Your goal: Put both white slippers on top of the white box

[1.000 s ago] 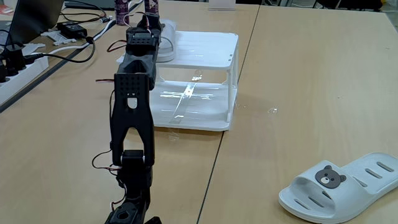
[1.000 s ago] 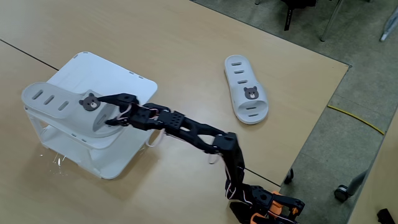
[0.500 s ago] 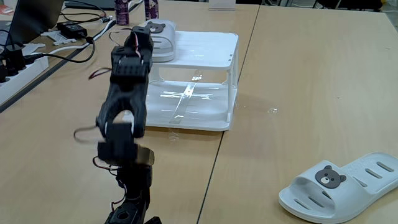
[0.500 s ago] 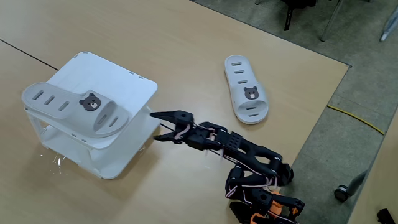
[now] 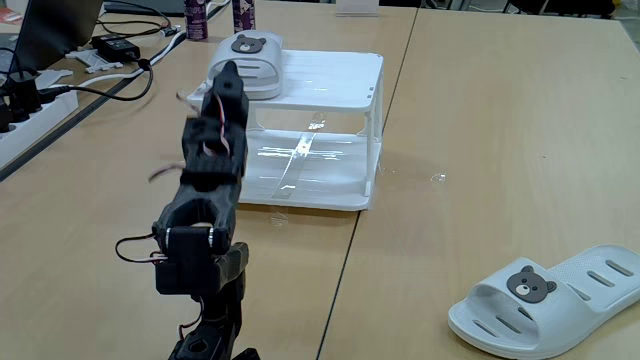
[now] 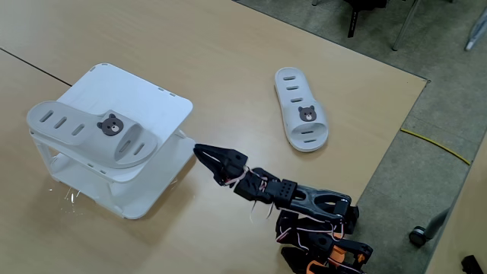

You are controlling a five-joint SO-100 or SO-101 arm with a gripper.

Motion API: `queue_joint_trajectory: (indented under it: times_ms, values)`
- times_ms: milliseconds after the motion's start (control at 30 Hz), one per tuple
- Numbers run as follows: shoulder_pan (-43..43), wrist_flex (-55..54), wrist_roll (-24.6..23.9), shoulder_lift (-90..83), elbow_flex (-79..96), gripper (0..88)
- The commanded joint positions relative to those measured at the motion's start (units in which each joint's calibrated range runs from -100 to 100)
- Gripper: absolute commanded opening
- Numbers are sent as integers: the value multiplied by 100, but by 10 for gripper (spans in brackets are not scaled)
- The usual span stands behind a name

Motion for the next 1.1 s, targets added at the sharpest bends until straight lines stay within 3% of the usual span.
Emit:
queue_joint_trajectory:
  times_ms: [0,167,333,500,800,933,1067]
  values:
    - [208,-2058,42,-137,1625,8]
    - [488,-2110,42,1234,1725,8]
    - [1105,-3594,42,4322,1707,8]
    - [2404,-5199,42,6535,1743,8]
    - [5710,-5665,42,7326,1562,8]
    - [6466,-5665,42,7326,1562,8]
    - [6516,-5665,42,7284,1562,32]
